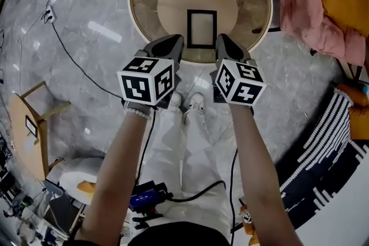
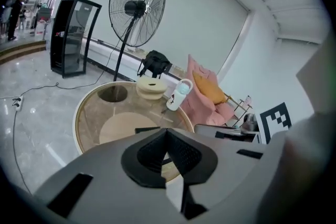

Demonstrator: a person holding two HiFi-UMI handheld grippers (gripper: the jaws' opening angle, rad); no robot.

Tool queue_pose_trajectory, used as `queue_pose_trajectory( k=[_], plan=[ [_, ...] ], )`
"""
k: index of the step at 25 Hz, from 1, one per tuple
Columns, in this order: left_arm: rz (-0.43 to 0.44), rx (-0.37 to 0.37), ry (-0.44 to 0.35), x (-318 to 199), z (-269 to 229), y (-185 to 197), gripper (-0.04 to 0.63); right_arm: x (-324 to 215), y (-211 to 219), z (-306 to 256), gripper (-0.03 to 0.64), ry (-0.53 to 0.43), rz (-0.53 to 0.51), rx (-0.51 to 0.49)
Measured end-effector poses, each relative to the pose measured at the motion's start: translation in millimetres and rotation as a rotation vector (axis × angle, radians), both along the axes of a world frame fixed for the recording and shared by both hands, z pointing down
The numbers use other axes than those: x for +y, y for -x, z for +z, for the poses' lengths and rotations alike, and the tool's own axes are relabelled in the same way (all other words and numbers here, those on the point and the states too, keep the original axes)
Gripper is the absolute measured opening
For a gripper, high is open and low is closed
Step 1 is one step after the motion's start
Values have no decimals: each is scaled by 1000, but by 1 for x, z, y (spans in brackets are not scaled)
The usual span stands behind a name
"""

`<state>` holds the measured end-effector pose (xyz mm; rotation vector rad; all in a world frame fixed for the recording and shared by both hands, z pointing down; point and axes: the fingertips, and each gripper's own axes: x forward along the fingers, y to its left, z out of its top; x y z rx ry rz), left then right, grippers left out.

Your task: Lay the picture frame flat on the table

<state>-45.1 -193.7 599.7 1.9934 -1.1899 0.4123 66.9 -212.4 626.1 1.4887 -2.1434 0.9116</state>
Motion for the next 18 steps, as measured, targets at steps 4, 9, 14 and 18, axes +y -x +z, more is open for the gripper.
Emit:
queue_pose_trajectory(
  k=[4, 9, 14, 18],
  plan=[
    [42, 2, -74, 11, -50, -3, 15, 16, 14, -53, 38, -95, -80, 14],
    [114, -25, -177, 28, -110, -10, 15, 36, 10, -112, 38, -191, -118, 54],
    [185, -80, -293, 43, -169, -18, 15, 51, 3, -167, 38, -272, -125, 71],
    [231, -116, -395, 49, -215, -24, 15, 58, -3, -209, 38, -324, -96, 45]
  ],
)
